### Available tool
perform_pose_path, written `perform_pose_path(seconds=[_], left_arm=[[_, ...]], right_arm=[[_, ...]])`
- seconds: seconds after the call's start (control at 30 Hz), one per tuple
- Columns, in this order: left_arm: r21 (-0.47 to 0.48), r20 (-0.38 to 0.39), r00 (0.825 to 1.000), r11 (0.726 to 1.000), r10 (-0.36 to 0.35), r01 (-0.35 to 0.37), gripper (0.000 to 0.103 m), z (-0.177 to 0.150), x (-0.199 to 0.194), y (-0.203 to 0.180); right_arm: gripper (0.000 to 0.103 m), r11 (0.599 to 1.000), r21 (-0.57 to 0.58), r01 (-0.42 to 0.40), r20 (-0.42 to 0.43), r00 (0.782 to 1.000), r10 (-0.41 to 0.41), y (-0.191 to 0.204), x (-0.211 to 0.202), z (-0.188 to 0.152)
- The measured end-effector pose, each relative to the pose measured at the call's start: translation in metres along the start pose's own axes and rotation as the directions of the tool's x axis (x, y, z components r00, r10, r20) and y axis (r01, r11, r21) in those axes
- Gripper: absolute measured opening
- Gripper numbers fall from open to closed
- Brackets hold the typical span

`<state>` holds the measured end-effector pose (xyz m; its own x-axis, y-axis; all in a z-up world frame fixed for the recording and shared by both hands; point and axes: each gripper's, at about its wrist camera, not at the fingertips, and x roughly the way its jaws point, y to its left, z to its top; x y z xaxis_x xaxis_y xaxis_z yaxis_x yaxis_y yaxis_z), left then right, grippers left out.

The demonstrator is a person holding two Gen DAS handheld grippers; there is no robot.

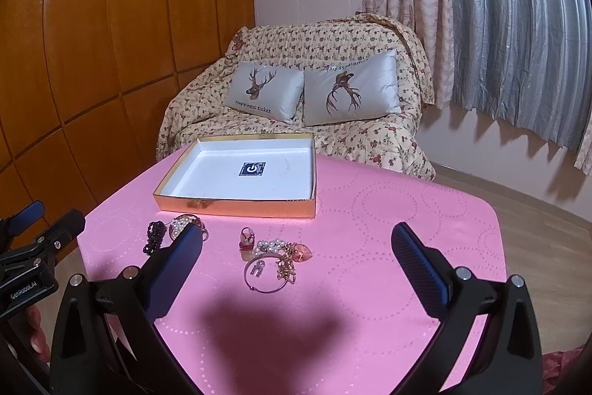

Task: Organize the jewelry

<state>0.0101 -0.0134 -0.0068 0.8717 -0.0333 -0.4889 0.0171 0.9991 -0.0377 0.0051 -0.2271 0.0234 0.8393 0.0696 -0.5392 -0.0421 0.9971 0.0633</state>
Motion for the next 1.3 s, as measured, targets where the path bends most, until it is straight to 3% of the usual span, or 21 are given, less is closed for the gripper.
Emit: perform_pose_path(seconds=[1.3], left_arm=[[-0.023, -0.041, 0.999, 1.0, -0.008, 0.007, 0.098, 0.0, 0.015, -0.007]], right_arm=[[0.0, 1.0, 0.005, 0.013, -0.027, 1.0, -0.013, -0.001, 0.014, -0.006]])
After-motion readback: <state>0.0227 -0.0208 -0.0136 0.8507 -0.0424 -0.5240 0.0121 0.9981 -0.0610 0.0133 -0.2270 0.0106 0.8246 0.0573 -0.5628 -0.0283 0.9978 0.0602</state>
